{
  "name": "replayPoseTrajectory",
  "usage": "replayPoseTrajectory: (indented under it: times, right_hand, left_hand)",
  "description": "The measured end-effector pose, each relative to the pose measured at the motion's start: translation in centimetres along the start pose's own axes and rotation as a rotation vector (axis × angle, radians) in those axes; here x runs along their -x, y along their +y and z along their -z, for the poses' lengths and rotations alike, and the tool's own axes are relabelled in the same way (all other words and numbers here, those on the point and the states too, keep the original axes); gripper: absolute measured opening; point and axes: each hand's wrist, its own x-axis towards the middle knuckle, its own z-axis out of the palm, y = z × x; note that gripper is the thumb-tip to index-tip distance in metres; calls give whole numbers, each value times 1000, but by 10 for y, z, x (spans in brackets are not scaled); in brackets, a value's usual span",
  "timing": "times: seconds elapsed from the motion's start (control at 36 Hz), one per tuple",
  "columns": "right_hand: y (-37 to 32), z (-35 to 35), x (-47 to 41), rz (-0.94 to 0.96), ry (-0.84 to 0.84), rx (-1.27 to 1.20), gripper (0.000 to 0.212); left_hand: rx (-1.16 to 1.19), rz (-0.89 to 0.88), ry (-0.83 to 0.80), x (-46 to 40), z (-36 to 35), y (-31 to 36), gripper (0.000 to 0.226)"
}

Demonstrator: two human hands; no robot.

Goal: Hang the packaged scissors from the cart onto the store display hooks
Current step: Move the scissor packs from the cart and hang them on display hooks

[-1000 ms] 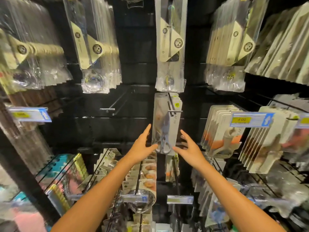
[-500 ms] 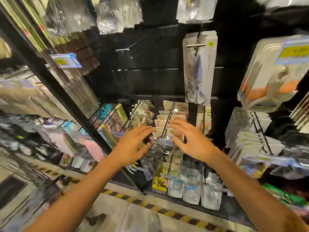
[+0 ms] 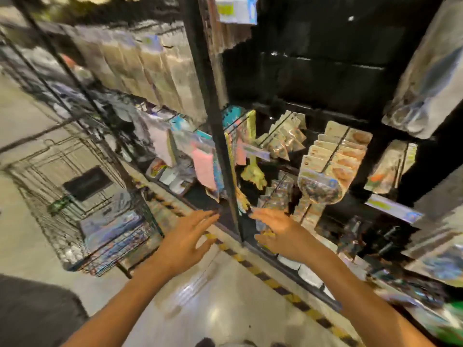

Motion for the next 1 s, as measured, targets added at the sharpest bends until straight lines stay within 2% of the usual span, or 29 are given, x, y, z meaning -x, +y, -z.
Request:
replayPoseTrajectory:
  times: [0.28,0.56,0.78,0.92,1.0]
  right_hand:
    - [-110,-115,-70,109,-198,152,44]
    - [-210,-195,-127,213,-363,197,50]
    - [-235,-230,-186,249,-441,226,51]
    - [-237,-235,-238,276,-486,212,49]
    - [-232,-240,-278,289,-508,177,50]
  left_hand:
    - [134,281,104,163,4,-103,51]
    - [187,566,129,293,-6,-181,56]
    - [197,711,143,318,-6,-233,53]
    - [190,790,101,302,-2,-262,55]
    - [191,843,27,288,-4,-285,65]
